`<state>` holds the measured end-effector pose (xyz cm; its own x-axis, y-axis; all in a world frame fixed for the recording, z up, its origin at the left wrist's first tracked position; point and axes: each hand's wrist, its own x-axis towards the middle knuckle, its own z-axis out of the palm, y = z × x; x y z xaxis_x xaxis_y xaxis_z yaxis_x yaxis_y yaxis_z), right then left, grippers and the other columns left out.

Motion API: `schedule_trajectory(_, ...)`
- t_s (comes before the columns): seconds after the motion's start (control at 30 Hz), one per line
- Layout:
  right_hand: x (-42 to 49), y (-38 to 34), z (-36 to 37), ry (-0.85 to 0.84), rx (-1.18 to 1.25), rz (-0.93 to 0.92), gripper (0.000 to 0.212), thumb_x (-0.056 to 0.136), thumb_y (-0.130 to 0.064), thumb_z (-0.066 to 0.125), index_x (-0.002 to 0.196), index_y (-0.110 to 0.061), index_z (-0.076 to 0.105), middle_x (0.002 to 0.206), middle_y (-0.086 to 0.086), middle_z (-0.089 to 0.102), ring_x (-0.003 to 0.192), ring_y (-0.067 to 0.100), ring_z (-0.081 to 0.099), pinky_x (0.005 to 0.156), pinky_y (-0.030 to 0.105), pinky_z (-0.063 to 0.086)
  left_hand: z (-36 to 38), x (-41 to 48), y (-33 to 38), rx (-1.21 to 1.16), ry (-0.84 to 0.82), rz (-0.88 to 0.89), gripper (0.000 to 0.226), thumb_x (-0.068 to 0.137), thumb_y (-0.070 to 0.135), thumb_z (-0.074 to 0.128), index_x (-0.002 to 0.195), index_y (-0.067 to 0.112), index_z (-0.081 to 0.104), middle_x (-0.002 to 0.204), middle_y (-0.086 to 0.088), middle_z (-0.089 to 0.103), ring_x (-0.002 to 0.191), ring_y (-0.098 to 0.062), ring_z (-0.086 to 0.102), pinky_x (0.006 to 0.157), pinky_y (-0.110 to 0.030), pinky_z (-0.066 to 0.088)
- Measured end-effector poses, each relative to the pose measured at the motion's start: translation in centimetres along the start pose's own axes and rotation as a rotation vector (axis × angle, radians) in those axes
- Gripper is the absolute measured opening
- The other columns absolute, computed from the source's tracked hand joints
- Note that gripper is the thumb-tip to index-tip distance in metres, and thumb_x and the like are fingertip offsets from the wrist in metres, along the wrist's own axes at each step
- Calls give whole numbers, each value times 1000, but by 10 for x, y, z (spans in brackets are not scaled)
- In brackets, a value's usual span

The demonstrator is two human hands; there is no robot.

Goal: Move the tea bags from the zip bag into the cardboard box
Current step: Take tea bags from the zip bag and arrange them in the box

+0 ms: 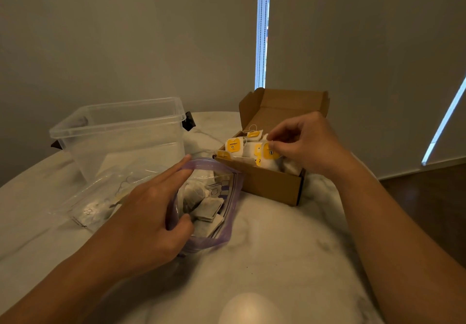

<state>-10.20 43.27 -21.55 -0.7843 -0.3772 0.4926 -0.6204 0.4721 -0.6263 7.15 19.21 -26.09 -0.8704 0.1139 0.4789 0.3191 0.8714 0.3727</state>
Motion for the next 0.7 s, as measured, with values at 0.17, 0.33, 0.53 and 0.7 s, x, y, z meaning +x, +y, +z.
schedule_trajectory(0.17,2,3,-2,-20,-180,14,9,78,-21,80,88,-22,77,73,-18,64,65,-3,57,55,10,39,1,0,-2,19,19,-21,79,72,30,58,149,36,39,155,30,29,121,-9,35,67,-8,40)
schedule_trajectory(0.33,3,8,-2,7,-255,43,11,81,-23,78,92,-22,77,77,-13,63,64,-1,49,54,11,30,1,1,0,19,21,-9,80,72,29,58,150,36,39,155,29,29,123,-2,28,66,-7,39)
schedule_trajectory(0.53,-5,-1,-4,131,-152,-28,12,86,-14,72,94,-22,75,76,-20,61,70,2,58,60,8,41,0,0,0,25,16,-48,79,73,31,56,149,40,37,155,31,27,120,-21,42,71,-9,39)
schedule_trajectory(0.7,-21,-28,7,-13,16,-252,13,82,-14,75,90,-25,75,83,-14,69,77,8,63,62,16,49,-1,0,1,1,1,-96,82,72,32,54,152,34,35,157,28,24,118,-25,56,83,-16,40)
